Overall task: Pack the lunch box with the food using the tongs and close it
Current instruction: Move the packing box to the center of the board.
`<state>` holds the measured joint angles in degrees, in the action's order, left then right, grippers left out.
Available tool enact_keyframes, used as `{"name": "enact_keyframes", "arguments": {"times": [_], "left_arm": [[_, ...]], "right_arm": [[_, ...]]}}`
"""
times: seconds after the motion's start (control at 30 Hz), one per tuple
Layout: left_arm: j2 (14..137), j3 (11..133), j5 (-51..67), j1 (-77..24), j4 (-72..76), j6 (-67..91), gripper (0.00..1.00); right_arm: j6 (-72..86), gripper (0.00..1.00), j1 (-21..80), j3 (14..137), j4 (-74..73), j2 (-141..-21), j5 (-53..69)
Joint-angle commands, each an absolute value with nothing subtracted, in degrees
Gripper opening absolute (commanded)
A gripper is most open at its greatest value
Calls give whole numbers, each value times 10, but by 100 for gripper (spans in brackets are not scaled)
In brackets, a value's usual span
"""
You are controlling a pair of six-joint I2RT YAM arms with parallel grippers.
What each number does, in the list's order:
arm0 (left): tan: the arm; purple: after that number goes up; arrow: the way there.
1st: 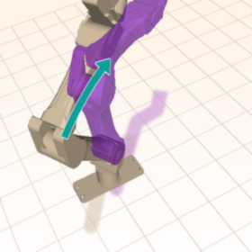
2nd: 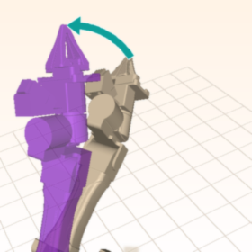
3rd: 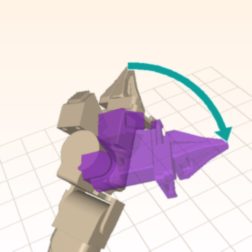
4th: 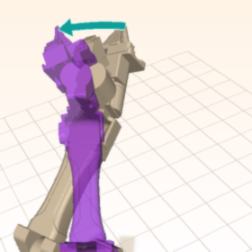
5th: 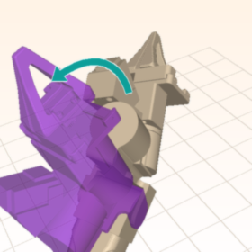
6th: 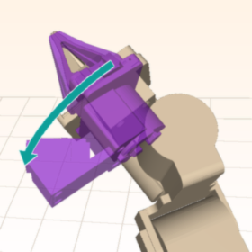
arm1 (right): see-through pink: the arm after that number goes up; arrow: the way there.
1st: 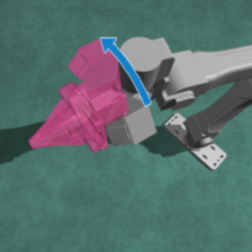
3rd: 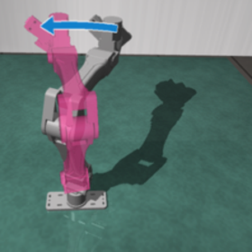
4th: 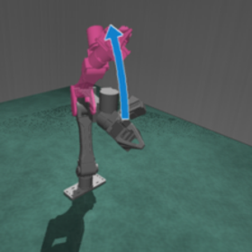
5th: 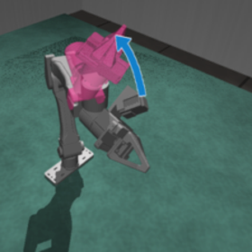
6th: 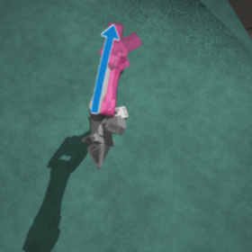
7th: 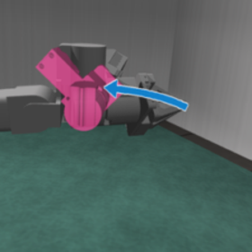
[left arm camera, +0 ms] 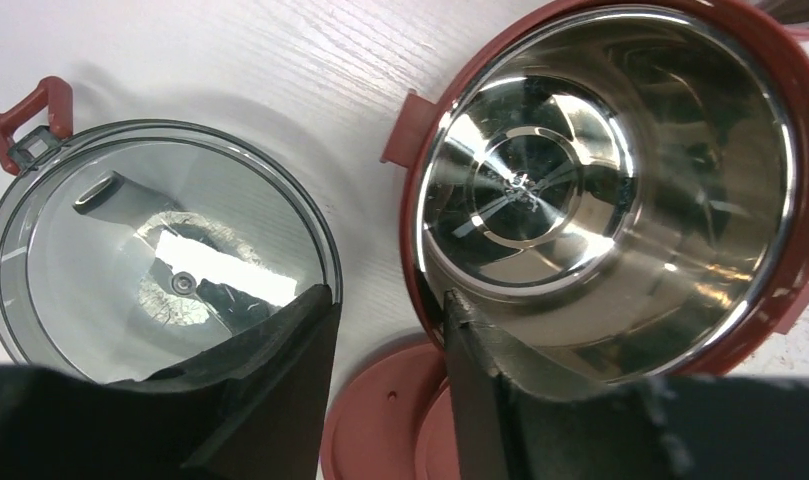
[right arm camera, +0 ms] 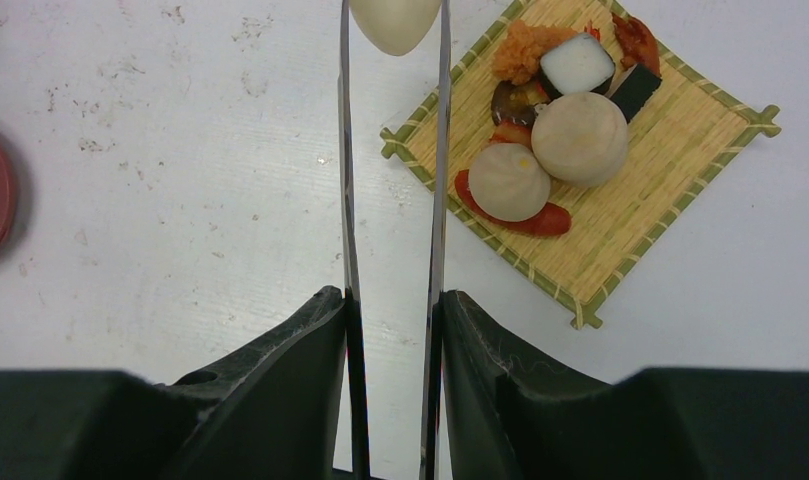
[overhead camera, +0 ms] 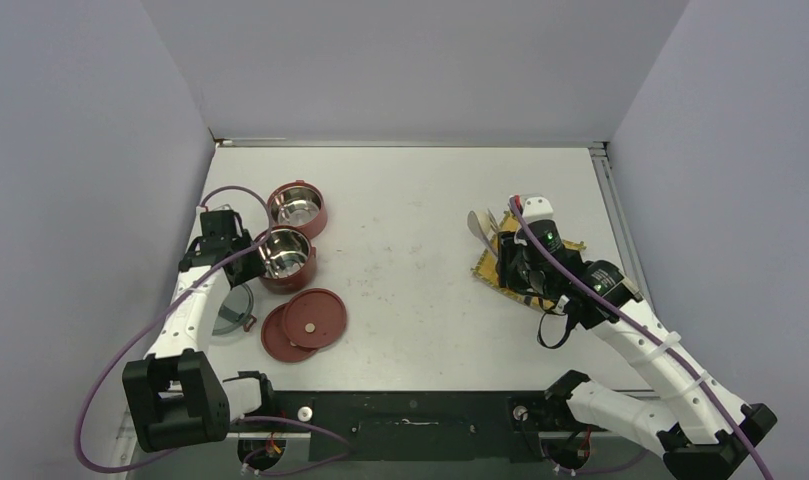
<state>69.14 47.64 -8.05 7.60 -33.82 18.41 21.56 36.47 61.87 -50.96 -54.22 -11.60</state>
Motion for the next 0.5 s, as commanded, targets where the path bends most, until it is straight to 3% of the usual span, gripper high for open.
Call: {"name": "enact_keyframes", "arguments": {"times": [0.0, 0.1, 0.47], "left_arm": [[689, 500, -64, 78, -331, 175, 36], [685, 498, -50, 77, -326, 171, 25], [705, 501, -25, 24, -321, 163, 15]], "right_arm": [[209, 9, 370, 613, -471, -526, -104], [208, 8, 369, 614, -469, -520, -102], [205, 8, 371, 601, -433, -513, -46]]}}
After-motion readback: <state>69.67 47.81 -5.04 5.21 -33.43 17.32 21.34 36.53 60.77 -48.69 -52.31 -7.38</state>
